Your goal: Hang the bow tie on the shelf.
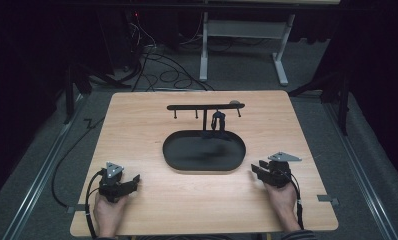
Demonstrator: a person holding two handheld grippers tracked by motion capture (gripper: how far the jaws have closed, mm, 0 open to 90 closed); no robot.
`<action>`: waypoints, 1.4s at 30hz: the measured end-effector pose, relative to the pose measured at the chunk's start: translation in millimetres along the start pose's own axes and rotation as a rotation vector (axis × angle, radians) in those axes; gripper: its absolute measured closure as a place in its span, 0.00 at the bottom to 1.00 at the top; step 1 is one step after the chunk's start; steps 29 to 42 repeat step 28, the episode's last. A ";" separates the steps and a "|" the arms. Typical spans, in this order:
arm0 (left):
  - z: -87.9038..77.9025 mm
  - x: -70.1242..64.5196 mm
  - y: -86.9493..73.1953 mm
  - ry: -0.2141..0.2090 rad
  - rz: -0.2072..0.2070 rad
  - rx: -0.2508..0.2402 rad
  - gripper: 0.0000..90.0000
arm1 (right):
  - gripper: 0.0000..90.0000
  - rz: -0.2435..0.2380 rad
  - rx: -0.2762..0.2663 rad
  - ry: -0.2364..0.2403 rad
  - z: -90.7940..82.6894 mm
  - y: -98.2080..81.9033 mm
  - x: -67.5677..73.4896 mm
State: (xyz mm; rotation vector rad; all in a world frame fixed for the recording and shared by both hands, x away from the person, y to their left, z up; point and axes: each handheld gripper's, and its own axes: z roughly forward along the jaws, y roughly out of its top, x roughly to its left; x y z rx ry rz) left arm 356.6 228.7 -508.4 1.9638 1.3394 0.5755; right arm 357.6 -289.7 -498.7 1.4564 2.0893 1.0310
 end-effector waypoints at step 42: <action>0.1 -0.1 -0.1 -0.001 -0.001 -0.002 0.31 | 0.50 -0.103 0.037 -0.043 9.4 1.8 15.7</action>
